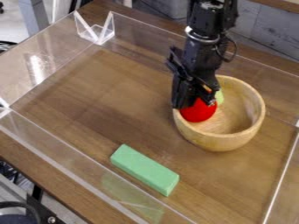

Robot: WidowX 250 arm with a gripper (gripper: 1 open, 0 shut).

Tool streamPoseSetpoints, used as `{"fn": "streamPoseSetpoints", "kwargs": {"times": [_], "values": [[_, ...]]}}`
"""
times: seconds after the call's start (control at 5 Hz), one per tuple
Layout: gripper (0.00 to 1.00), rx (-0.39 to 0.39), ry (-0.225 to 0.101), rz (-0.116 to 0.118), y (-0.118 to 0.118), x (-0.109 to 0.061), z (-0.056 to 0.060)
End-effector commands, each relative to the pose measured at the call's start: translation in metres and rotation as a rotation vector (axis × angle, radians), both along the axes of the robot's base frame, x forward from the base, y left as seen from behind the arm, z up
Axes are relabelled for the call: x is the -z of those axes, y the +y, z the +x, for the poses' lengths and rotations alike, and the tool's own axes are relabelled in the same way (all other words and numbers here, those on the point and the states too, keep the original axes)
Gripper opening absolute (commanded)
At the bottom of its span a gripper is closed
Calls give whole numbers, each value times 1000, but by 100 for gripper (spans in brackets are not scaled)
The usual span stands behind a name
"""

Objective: Move the red fruit to the left

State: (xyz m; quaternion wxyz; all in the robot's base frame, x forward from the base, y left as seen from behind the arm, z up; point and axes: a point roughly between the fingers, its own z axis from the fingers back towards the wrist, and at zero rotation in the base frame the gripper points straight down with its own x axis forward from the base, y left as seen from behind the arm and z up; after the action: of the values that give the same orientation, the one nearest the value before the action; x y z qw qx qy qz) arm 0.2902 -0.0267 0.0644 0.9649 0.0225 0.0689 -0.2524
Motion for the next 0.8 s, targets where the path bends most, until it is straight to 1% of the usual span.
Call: {"fn": "streamPoseSetpoints", "kwargs": {"times": [0.0,0.2,0.4,0.6], "values": [[0,-24,-11,6,4,1,6],[0,-50,-5,8,3,9,13],[0,-133,-4,8,4,13,11],[0,-164,-39,-6,2,-4,18]]}}
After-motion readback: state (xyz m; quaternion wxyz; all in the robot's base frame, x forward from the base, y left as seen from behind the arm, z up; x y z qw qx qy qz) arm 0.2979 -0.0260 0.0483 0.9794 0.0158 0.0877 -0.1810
